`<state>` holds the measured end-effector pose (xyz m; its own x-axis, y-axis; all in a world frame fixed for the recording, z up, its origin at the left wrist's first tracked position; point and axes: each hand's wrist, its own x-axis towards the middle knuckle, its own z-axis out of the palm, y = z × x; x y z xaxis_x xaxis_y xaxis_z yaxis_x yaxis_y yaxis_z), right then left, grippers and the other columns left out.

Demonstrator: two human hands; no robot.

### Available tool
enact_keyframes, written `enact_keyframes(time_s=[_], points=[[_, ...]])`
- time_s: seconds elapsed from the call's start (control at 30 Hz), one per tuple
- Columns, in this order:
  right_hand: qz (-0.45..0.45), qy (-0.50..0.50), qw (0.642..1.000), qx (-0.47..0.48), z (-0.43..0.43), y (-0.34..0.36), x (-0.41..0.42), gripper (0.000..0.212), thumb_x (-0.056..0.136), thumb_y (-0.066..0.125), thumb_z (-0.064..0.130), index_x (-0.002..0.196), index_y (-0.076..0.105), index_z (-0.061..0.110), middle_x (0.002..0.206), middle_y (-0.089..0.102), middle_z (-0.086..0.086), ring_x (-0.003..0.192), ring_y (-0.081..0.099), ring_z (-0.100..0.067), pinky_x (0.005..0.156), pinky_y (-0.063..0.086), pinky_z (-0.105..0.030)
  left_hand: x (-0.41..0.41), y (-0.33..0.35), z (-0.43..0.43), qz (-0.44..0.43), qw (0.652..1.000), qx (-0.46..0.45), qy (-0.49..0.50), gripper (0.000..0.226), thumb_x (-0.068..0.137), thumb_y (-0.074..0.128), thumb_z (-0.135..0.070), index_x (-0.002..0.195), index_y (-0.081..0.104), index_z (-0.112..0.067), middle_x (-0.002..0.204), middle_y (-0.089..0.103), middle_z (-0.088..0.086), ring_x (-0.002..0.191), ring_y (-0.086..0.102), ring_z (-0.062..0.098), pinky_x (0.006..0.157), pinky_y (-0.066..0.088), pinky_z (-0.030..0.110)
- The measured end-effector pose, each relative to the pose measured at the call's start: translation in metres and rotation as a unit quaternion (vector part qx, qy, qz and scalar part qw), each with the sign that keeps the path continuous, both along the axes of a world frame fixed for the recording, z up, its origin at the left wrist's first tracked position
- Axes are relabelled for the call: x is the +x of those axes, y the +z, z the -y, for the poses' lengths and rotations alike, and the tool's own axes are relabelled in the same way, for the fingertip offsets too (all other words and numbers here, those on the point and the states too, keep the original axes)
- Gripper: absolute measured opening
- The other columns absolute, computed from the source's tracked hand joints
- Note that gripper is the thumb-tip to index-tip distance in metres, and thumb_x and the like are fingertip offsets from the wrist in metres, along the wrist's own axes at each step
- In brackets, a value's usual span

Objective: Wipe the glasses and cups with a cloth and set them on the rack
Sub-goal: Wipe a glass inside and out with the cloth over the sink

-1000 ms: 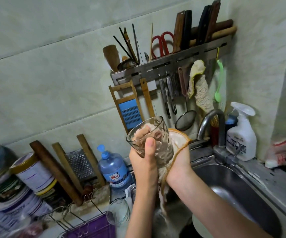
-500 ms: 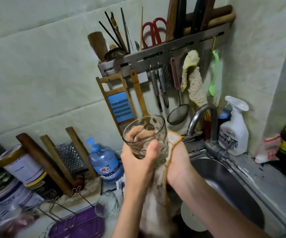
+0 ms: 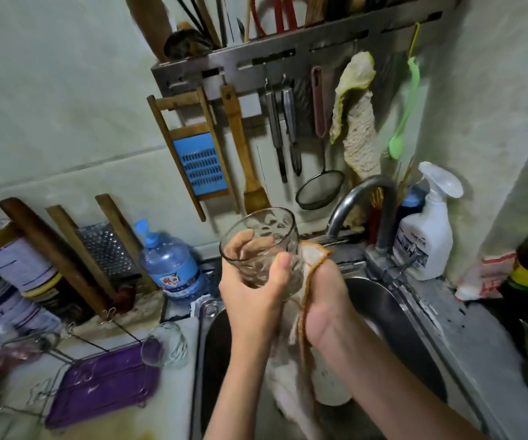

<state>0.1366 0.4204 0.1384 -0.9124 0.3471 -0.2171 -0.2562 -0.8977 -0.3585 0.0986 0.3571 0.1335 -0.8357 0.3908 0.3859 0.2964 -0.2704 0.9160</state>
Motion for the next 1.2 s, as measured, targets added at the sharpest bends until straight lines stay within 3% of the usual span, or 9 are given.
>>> enact_keyframes(time_s=[0.23,0.43,0.57,0.73,0.83,0.93,1.03,1.1,1.2], points=[[0.054,-0.083,0.982,0.161,0.007,-0.010,0.014,0.050,0.095,0.045,0.042,0.126,0.061,0.006,0.122,0.065,-0.018,0.117,0.060,-0.029,0.110,0.038,-0.047,0.003,-0.005,0.001,0.049,0.998,0.011,0.029,0.074,0.065,0.077,-0.044,0.111,0.055,0.009,0.088,0.065,0.000,0.073,0.063,-0.009,0.071,0.047,0.008],[0.076,-0.190,0.810,0.549,0.037,0.006,0.038,0.049,0.092,0.029,0.041,0.140,0.031,0.032,0.149,0.036,0.013,0.125,0.030,0.025,0.109,0.019,-0.005,0.006,0.006,0.014,0.113,0.994,-0.001,-0.006,0.045,0.069,0.079,-0.028,0.099,0.061,0.000,0.080,0.065,-0.003,0.066,0.063,-0.006,0.064,0.048,0.010],[0.002,-0.128,0.801,0.585,0.008,0.027,0.027,0.050,0.100,0.031,0.035,0.141,0.044,0.010,0.141,0.050,0.001,0.134,0.043,-0.006,0.114,0.031,-0.025,0.015,0.012,0.031,0.060,0.997,-0.024,-0.042,0.050,0.066,0.061,-0.055,0.092,0.067,-0.012,0.082,0.071,-0.006,0.080,0.066,0.004,0.074,0.052,0.018],[0.034,0.035,0.915,0.400,0.003,0.052,0.017,0.071,0.081,0.042,0.069,0.112,0.062,0.008,0.098,0.067,-0.014,0.093,0.062,-0.026,0.087,0.049,-0.036,0.011,0.023,0.043,0.143,0.981,-0.025,-0.132,0.081,0.059,0.074,-0.067,0.110,0.068,-0.006,0.107,0.073,0.016,0.102,0.068,0.031,0.095,0.052,0.047],[0.128,-0.069,0.844,0.517,0.024,0.051,0.017,0.085,0.081,0.035,0.079,0.136,0.048,0.015,0.137,0.054,-0.010,0.127,0.050,-0.025,0.110,0.037,-0.040,0.003,0.030,0.048,0.163,0.978,-0.021,-0.131,0.066,0.068,0.066,-0.061,0.112,0.070,-0.011,0.113,0.071,0.013,0.110,0.066,0.027,0.104,0.045,0.050],[0.076,-0.119,0.819,0.557,0.053,0.040,0.019,0.070,0.088,0.030,0.068,0.134,0.047,0.019,0.131,0.059,-0.005,0.124,0.054,-0.016,0.109,0.039,-0.041,-0.008,0.032,0.055,0.153,0.981,-0.028,-0.117,0.073,0.063,0.069,-0.071,0.107,0.072,-0.012,0.114,0.071,0.012,0.113,0.064,0.025,0.105,0.044,0.046],[0.049,-0.154,0.743,0.649,0.083,0.028,0.022,0.055,0.091,0.022,0.060,0.142,0.023,0.042,0.150,0.027,0.024,0.140,0.023,0.009,0.118,0.020,-0.024,-0.024,0.028,0.065,0.217,0.969,-0.016,-0.117,0.067,0.052,0.075,-0.065,0.095,0.071,-0.014,0.102,0.071,0.004,0.098,0.065,0.018,0.103,0.045,0.040],[0.067,-0.161,0.697,0.695,0.090,0.019,0.017,0.044,0.092,0.018,0.053,0.134,0.007,0.049,0.151,0.008,0.031,0.142,0.005,0.012,0.122,0.005,-0.034,-0.036,0.027,0.074,0.259,0.956,-0.010,-0.141,0.054,0.051,0.074,-0.061,0.082,0.075,-0.018,0.092,0.070,0.001,0.088,0.065,0.014,0.099,0.045,0.038],[0.057,-0.167,0.722,0.669,0.081,0.019,-0.004,0.047,0.095,0.026,0.050,0.139,0.011,0.051,0.159,0.014,0.017,0.145,0.009,0.004,0.122,0.010,-0.044,-0.044,0.032,0.082,0.230,0.957,-0.013,-0.176,0.032,0.061,0.077,-0.054,0.074,0.080,-0.025,0.088,0.072,0.001,0.088,0.063,0.015,0.092,0.048,0.036]])
